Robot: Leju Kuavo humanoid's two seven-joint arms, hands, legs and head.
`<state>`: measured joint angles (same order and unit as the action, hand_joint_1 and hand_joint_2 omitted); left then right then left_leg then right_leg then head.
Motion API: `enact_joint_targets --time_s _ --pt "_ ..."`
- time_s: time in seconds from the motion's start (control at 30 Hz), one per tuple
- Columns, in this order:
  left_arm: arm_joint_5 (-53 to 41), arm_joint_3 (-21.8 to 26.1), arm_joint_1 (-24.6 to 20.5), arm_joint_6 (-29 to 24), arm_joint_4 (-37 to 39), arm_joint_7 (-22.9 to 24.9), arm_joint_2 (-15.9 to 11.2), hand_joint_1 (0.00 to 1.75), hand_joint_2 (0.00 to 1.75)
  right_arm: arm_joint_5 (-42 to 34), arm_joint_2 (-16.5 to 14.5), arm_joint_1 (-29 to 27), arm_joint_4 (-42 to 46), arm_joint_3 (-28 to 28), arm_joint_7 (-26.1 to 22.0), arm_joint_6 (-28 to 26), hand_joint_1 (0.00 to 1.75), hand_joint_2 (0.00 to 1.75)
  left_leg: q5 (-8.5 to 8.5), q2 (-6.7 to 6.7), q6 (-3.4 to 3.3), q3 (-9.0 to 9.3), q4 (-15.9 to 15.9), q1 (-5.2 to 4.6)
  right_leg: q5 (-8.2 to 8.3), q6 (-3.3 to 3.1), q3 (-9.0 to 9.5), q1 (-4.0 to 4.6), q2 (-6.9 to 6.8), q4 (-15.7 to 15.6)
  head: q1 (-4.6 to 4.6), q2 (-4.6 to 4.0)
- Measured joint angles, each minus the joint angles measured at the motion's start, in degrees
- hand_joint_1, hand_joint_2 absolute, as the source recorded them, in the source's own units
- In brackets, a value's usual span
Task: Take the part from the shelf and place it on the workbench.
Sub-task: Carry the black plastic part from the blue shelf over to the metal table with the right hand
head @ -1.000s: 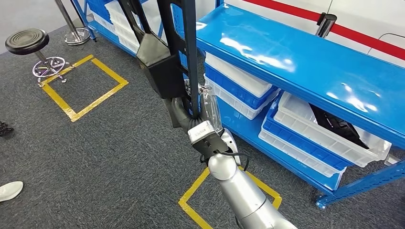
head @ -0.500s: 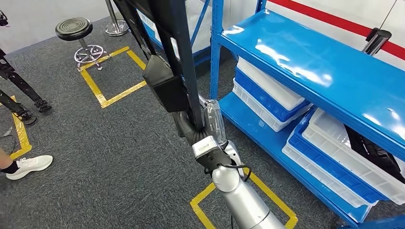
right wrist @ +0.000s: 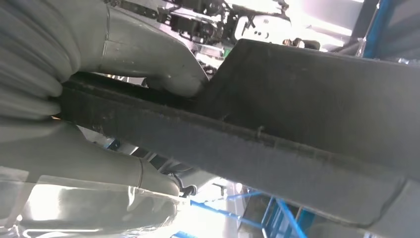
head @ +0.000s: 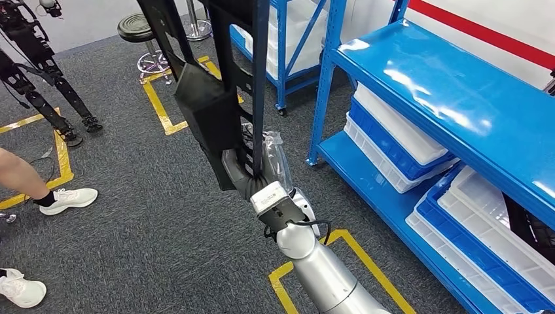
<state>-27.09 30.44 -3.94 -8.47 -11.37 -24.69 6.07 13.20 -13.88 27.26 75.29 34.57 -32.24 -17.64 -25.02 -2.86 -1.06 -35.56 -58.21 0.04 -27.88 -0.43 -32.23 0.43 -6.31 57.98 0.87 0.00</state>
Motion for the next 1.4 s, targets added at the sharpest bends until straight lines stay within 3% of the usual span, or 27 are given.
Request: enact_joint_targets --time_s 0.03,0.1,0.17,0.23,0.27,0.3,0.37,0.4,0.47,0.5,0.53,0.6,0.67,0.73,0.77,0.8,0.9,0.97,1.03,1.07,1.13,1.2,1.27,1.3,1.33,1.4 --pt "-0.01 0.07 0.11 -0.01 0.01 0.0 0.0 0.0 1.75 -0.03 -0.1 0.12 -0.17 0.04 0.02 0.04 1.75 1.75 0.22 0.59 -0.3 0.14 0.31 0.16 -0.15 0.3 -0.04 0.02 -0.09 0.09 -0.03 0.0" --pt "-0.01 0.13 0.21 -0.01 0.02 0.0 0.0 0.0 1.75 -0.09 -0.27 0.35 -0.45 0.13 0.04 0.09 1.75 1.75 0.84 1.74 -1.04 0.6 1.16 0.46 -1.38 0.55 -0.85 -0.08 2.01 2.2 -0.14 0.0" --pt "0.0 0.15 0.07 -0.01 0.02 -0.01 0.01 0.0 1.75 -0.14 -0.09 0.53 -0.75 0.16 0.06 0.09 1.75 1.75 1.2 3.05 -1.48 0.77 1.54 0.6 -4.32 0.18 -3.87 -0.42 5.08 8.85 -0.39 0.0" --pt "-0.05 0.16 0.03 0.02 0.02 -0.11 0.01 0.0 1.75 -0.29 0.3 0.5 -1.16 0.16 0.11 0.08 1.75 1.75 1.25 4.62 -1.55 0.68 1.52 0.6 -6.53 0.22 -7.21 -0.65 6.0 15.42 -0.57 0.0" --pt "-0.22 0.17 0.1 0.11 0.02 -0.29 0.01 0.0 1.75 -0.44 0.46 0.49 -1.37 0.16 0.17 0.05 1.75 1.75 1.25 5.38 -1.54 0.67 1.49 0.61 -6.38 0.64 -7.69 -0.78 6.07 16.06 -0.58 0.0" --pt "-0.55 0.17 0.17 0.29 0.03 -0.59 0.01 0.0 1.75 -0.66 0.59 0.54 -1.53 0.14 0.26 -0.02 1.75 1.75 1.25 6.15 -1.5 0.67 1.42 0.62 -5.26 1.28 -6.94 -0.96 6.16 14.22 -0.6 0.0" --pt "-1.55 0.11 0.26 0.8 0.03 -1.29 0.0 0.0 1.75 -1.03 0.9 0.66 -1.69 -0.08 0.47 -0.24 1.75 1.75 1.14 7.62 -1.2 0.6 1.04 0.66 -2.0 2.47 -3.46 -1.54 7.41 6.54 -0.63 0.0" --pt "-2.05 0.07 0.26 1.02 0.03 -1.54 -0.03 0.0 1.75 -1.14 1.14 0.65 -1.71 -0.28 0.54 -0.39 1.75 1.75 0.99 8.32 -0.89 0.45 0.74 0.62 -0.76 2.61 -1.84 -1.74 8.14 3.21 -0.66 0.0" --pt "-2.81 -0.03 0.33 1.25 0.03 -1.63 -0.09 0.0 1.75 -1.16 1.72 0.3 -1.69 -0.88 0.54 -0.81 1.75 1.75 0.9 9.27 -0.14 0.08 0.41 0.63 0.07 2.02 -0.61 -1.71 8.94 0.7 -0.68 0.0" --pt "-3.05 -0.07 0.46 1.26 0.03 -1.5 -0.12 0.0 1.75 -1.06 1.93 -0.03 -1.67 -1.19 0.47 -1.07 1.75 1.75 0.94 9.63 0.23 -0.08 0.44 0.69 0.23 1.57 -0.45 -1.54 8.56 0.61 -0.68 0.0" --pt "-3.27 -0.09 0.63 1.27 0.04 -1.32 -0.16 0.0 1.75 -0.84 2.08 -0.4 -1.6 -1.47 0.38 -1.37 1.75 1.75 0.95 9.49 0.51 -0.21 0.41 0.86 0.39 1.16 -0.44 -1.61 8.2 0.53 -0.65 0.0" --pt "-3.55 -0.15 0.86 1.26 0.04 -1.09 -0.18 0.0 1.75 -0.06 2.16 -1.12 -1.2 -1.87 0.21 -1.85 1.75 1.75 -0.2 7.26 0.96 -1.12 -1.34 0.92 0.6 0.35 -0.31 -1.81 7.41 0.32 -0.44 0.0" --pt "-3.78 -0.21 0.69 1.21 0.04 -1.15 -0.13 0.0 1.75 0.88 2.23 -1.77 -0.68 -2.24 0.22 -2.11 1.75 1.75 -3.49 4.29 1.31 -4.15 -7.51 0.94 0.52 -0.36 -0.2 -1.69 6.34 0.23 -0.1 0.0" --pt "-4.05 -0.26 0.44 1.02 0.04 -1.25 -0.06 0.0 1.75 1.63 2.38 -2.41 -0.38 -2.54 0.46 -2.18 1.75 1.75 -6.29 3.25 1.57 -7.86 -14.66 1.14 0.33 -0.72 -0.14 -1.34 5.03 0.23 0.03 0.0" --pt "-4.15 -0.27 0.39 0.79 0.04 -1.26 -0.02 0.0 1.75 1.89 2.45 -2.67 -0.31 -2.62 0.6 -2.14 1.75 1.75 -6.35 3.09 1.62 -8.66 -16.06 1.19 0.25 -0.82 -0.1 -1.22 4.4 0.24 0.03 0.0" --pt "-4.2 -0.27 0.35 0.49 0.04 -1.26 0.01 0.0 1.75 2.09 2.49 -2.86 -0.24 -2.67 0.74 -2.07 1.75 1.75 -5.38 2.93 1.57 -8.29 -15.21 1.21 0.14 -0.86 -0.02 -1.15 3.81 0.24 0.04 0.0" --pt "-4.21 -0.28 -0.02 -0.18 0.04 -1.25 0.08 0.0 1.75 2.34 2.51 -2.99 0.21 -2.75 0.93 -1.92 1.75 1.75 -0.6 0.63 0.97 -2.42 -4.44 0.89 -0.37 -0.54 0.43 -0.74 2.21 0.27 0.06 0.0" --pt "-4.2 -0.28 -0.42 -0.45 0.04 -1.26 0.17 0.0 1.75 2.48 2.53 -2.97 0.5 -2.81 1.12 -1.79 1.75 1.75 0.16 -0.35 0.45 -0.46 -0.75 0.35 -0.71 -0.02 0.61 -0.34 1.29 0.3 -0.09 0.0" --pt "-4.19 -0.28 -0.57 -0.72 0.04 -1.34 0.3 0.0 1.75 2.63 2.5 -2.96 0.65 -2.84 1.43 -1.44 1.75 1.75 0.18 0.81 -0.13 -0.49 -0.42 0.02 -0.92 0.53 0.77 -0.21 0.3 0.16 -0.24 0.0" --pt "-4.19 -0.28 -0.54 -0.78 0.03 -1.47 0.43 0.0 1.75 2.68 2.48 -2.95 0.73 -2.85 1.56 -1.21 1.75 1.75 0.37 1.4 -0.47 -0.34 -0.06 0.06 -1.18 0.8 0.7 -0.23 0.53 0.42 -0.29 0.0" --pt "-4.19 -0.27 -0.58 -0.82 0.02 -1.79 0.68 0.0 1.75 2.75 2.49 -2.93 0.91 -2.87 1.67 -0.89 1.75 1.75 0.88 2.54 -1.33 0.1 0.7 0.34 -2.89 0.85 -0.69 -0.33 2.79 3.64 -0.43 0.0" --pt "-4.19 -0.26 -0.73 -0.66 0.02 -1.98 0.78 0.0 1.75 2.79 2.72 -3.1 0.97 -2.89 1.73 -0.81 1.75 1.75 1.05 3.8 -1.75 0.19 0.92 0.46 -5.81 0.31 -4.24 -0.58 5.33 10.89 -0.59 0.0" --pt "-4.19 -0.26 -0.77 -0.34 0.02 -2.07 0.78 0.0 1.75 2.81 3.01 -3.43 0.97 -2.9 1.79 -0.8 1.75 1.75 1.02 5.32 -1.77 0.18 0.9 0.46 -7.15 0.43 -7.37 -0.68 5.97 16.24 -0.67 0.0" --pt "-4.19 -0.26 -0.75 -0.2 0.02 -2.09 0.79 0.0 1.75 2.85 3.09 -3.55 0.97 -2.9 1.8 -0.79 1.75 1.75 1.01 6.13 -1.75 0.22 0.88 0.46 -6.46 0.88 -7.57 -0.74 6.09 15.88 -0.68 0.0" --pt "-4.19 -0.26 -0.73 -0.04 0.02 -2.13 0.79 0.0 1.75 2.9 3.12 -3.61 0.97 -2.9 1.8 -0.78 1.75 1.75 0.98 6.93 -1.7 0.29 0.83 0.47 -4.97 1.47 -6.67 -0.85 6.32 13.3 -0.68 0.0" --pt "-4.2 -0.26 -0.77 0.3 0.02 -2.22 0.81 0.0 1.75 3.04 3.1 -3.63 0.97 -2.9 1.8 -0.77 1.75 1.75 0.79 8.43 -1.36 0.28 0.49 0.44 -1.41 2.39 -3.38 -1.28 8.12 5.4 -0.7 0.0"
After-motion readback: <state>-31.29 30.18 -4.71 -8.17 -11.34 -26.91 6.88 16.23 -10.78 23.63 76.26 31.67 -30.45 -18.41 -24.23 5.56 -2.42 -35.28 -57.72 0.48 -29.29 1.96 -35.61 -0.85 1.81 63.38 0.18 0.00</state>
